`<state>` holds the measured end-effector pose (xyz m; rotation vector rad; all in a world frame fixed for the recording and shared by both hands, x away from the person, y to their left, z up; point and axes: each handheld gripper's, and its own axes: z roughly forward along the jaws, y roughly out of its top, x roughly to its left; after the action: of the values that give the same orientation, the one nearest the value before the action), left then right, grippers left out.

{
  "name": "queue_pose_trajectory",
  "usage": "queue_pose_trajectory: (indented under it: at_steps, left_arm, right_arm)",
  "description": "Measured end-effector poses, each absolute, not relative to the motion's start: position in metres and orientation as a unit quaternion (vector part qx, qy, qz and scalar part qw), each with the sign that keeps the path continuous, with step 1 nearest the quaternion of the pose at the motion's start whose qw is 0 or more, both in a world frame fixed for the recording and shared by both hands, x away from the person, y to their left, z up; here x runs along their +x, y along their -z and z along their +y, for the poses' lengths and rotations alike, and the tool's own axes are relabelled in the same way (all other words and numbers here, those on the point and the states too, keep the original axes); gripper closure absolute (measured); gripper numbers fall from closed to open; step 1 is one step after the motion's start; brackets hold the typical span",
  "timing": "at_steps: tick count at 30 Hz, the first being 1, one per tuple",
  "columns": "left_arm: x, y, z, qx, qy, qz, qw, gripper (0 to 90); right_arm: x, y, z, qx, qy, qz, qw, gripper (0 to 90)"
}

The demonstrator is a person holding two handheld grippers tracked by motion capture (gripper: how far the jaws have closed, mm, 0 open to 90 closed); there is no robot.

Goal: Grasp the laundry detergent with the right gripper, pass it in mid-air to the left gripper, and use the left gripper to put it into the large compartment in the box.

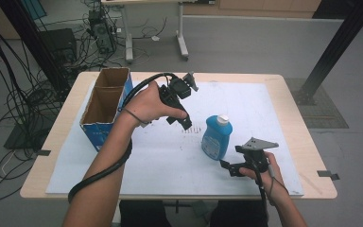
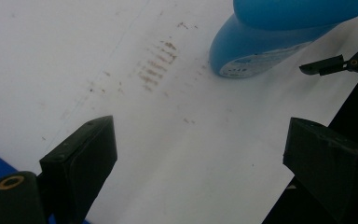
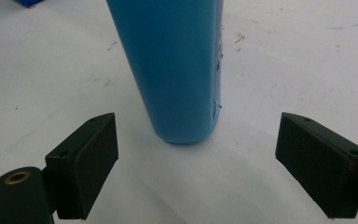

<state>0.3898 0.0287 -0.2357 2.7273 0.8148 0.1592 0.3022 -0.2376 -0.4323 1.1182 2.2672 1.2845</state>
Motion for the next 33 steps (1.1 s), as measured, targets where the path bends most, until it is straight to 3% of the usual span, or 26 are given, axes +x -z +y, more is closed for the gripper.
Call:
queue_pose_trajectory:
  at_steps: [33]
  left_arm:
    - [0.3874,0.2344,0.0289,0.947,-0.055,0.281,0.147,9.8]
  right_arm:
    - [0.3041,0.4390,-0.2276,0.360,-0.518,0.751,0.196,12.8]
